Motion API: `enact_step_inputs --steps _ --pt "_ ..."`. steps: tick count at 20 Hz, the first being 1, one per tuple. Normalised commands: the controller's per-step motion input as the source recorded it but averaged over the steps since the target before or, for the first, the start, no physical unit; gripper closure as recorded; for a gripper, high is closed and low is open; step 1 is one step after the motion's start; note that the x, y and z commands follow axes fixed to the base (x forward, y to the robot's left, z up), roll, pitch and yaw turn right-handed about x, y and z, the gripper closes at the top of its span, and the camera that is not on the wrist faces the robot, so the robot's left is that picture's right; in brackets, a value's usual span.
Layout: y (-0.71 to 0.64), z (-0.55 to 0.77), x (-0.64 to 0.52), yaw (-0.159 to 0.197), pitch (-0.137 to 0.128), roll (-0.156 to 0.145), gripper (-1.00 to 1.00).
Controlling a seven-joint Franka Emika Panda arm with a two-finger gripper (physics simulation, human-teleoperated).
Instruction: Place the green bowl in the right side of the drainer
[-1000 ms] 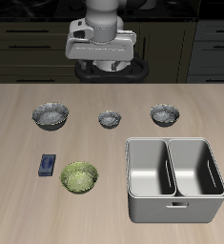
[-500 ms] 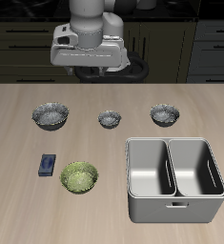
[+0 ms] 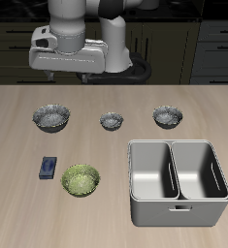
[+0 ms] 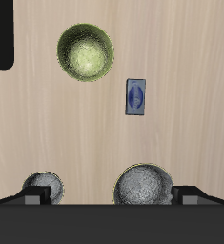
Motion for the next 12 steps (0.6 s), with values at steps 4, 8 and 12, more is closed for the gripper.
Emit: enact_step_inputs --steps 4,8,12 --pt "-0.36 0.02 0.25 -0.03 -0.013 -0.06 -1.0" --pt "-0.27 0.05 0.31 -0.026 0.02 0.018 -1.0" --pt "-0.27 0.06 0.3 -0.013 -0.02 -0.06 -1.0"
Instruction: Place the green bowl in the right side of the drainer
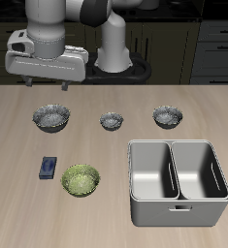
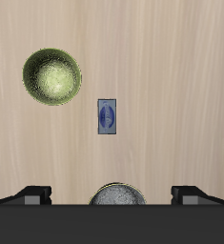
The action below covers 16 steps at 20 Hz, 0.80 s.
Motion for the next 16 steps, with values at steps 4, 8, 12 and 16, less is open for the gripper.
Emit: enact_step_inputs --steps 4,8,12,16 --pt "-0.13 -0.01 0.22 -0.007 -0.001 -0.009 -1.0" --pt "-0.05 -0.07 0.43 0.027 -0.003 0.026 -1.0" --pt "0.17 -0.08 0.33 0.019 0.016 0.05 -1.0" --pt "0.1 0.01 0.28 -0.022 -0.006 0.01 -1.0"
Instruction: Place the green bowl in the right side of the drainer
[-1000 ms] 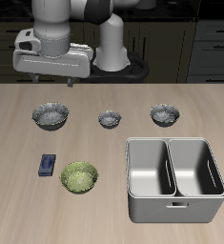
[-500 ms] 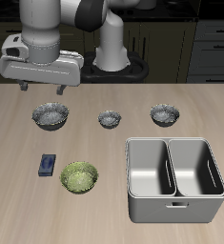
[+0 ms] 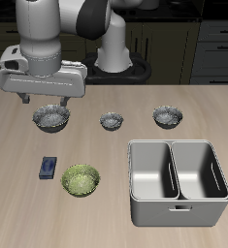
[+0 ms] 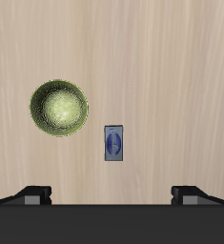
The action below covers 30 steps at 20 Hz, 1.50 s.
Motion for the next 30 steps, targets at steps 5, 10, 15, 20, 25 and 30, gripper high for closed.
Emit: enact_step_inputs --steps 5,10,15,20,25,30 --pt "0.17 -0.01 0.28 -0.004 -0.02 0.005 -1.0" --pt "-0.02 0.07 0.24 -0.019 -0.013 -0.014 -1.0" --pt "-0.1 0.08 0.19 -0.019 -0.02 -0.016 -1.0" --pt "0.0 -0.04 0.09 -0.002 0.002 -0.005 -1.0" --pt "0.14 -0.14 0.06 -0.002 0.007 0.023 -1.0" --pt "0.14 -0.23 0.06 -0.002 0.025 0.023 -1.0"
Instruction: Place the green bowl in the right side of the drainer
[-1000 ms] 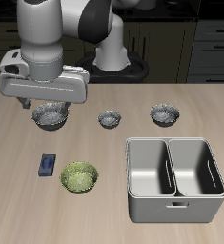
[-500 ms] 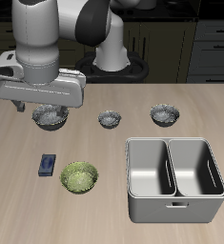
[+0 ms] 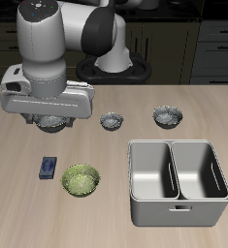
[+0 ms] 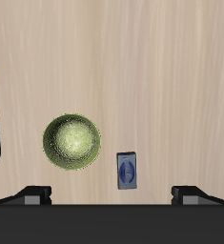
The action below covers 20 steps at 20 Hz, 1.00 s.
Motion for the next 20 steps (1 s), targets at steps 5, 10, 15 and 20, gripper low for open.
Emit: enact_step_inputs --steps 5,10,15,20 --pt "0.05 -0.19 0.05 0.005 0.009 0.012 -1.0" --pt "0.07 -0.35 0.1 -0.012 0.038 0.012 -1.0" --pt "0.05 -0.26 0.05 -0.004 0.024 0.015 -1.0" --pt "0.05 -0.23 0.04 0.0 0.024 0.015 -1.0"
